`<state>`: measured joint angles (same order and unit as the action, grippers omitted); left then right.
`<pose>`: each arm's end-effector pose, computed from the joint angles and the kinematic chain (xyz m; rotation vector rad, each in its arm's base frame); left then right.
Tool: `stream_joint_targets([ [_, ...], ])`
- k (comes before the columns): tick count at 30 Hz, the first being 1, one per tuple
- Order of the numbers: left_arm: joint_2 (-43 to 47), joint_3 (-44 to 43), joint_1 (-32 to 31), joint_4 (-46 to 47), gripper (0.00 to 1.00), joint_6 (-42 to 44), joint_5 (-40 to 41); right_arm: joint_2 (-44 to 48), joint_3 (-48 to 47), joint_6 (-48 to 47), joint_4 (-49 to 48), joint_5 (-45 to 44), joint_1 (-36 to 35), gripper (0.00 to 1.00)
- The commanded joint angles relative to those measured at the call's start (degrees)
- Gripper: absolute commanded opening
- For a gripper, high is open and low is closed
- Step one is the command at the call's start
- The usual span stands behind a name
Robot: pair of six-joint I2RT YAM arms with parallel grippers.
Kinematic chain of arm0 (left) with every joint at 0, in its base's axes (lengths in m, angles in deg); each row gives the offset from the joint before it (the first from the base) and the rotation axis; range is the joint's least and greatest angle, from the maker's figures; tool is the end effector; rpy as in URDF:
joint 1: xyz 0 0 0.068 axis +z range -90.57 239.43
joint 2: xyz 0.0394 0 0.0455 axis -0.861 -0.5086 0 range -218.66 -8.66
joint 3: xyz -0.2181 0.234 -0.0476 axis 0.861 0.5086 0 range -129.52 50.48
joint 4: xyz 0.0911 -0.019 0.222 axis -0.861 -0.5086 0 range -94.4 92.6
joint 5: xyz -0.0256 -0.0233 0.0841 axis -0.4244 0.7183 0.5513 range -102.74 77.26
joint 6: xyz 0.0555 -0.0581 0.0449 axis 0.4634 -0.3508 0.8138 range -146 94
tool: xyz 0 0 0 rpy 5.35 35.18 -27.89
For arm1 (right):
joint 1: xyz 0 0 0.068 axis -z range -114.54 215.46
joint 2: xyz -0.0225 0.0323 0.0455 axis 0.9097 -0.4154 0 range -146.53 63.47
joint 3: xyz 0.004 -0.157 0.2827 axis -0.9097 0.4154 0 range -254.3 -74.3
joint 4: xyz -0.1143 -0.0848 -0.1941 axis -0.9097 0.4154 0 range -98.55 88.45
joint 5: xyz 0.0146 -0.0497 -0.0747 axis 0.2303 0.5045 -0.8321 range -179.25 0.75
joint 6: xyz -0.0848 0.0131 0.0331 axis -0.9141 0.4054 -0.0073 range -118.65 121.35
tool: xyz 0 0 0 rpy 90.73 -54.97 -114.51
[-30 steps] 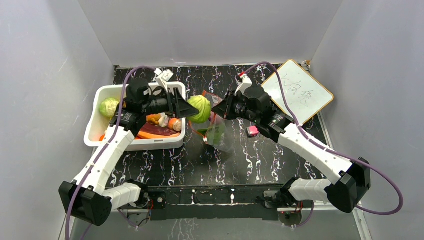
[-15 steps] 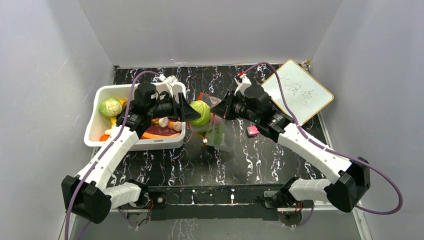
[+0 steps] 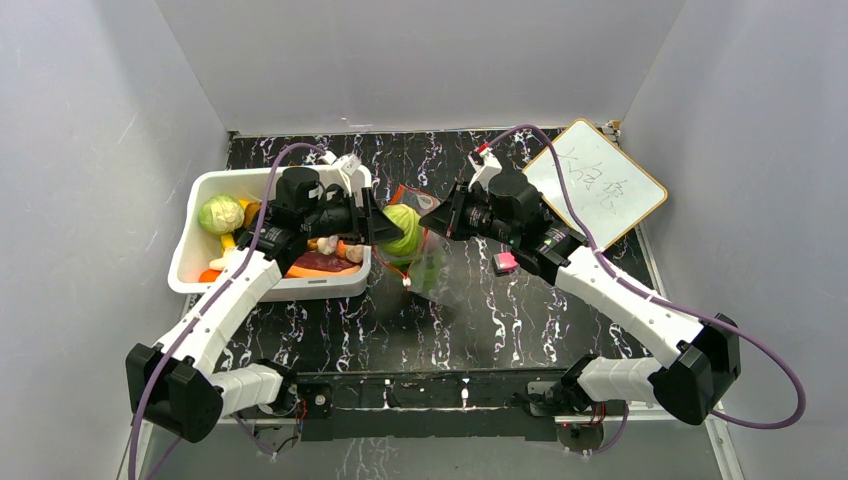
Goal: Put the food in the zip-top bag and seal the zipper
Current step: Place the fake vegetable in the zipper food storage bag.
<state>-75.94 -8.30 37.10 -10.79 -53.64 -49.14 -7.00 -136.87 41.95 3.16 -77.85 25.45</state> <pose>0.2196 -0.1432 0.3790 0.3541 2.0351 -1.1766 0.2111 0.1983 0.3881 -0.1351 2.0723 1.1027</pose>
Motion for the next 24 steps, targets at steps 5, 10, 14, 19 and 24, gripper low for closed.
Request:
stream_joint_targets([
  [5, -0.77, -1.88, -0.70, -1.73, 0.70, 1.06, 0.03, 2.09, -0.06, 0.23, -6.33, -0.29, -0.11, 0.00],
  [10, -0.17, -2.78, -0.80, -3.20, 0.80, 2.46, 0.59, 2.65, 0.98, 0.22, -7.48, -0.32, -0.15, 0.00],
  [14, 0.96, -2.50, -0.79, -1.67, 0.87, 2.32, -0.60, 2.79, 1.25, 0.26, -7.89, 0.29, -0.15, 0.00],
  [19, 0.71, -4.19, -0.81, -3.99, 0.90, 3.31, -0.53, 2.69, 1.06, -0.36, -7.92, 0.46, -0.16, 0.00],
  [24, 0.87, -5.49, -0.74, -6.99, 0.90, 5.72, 2.07, 2.30, 0.45, -0.94, -7.75, 0.59, -0.16, 0.00],
])
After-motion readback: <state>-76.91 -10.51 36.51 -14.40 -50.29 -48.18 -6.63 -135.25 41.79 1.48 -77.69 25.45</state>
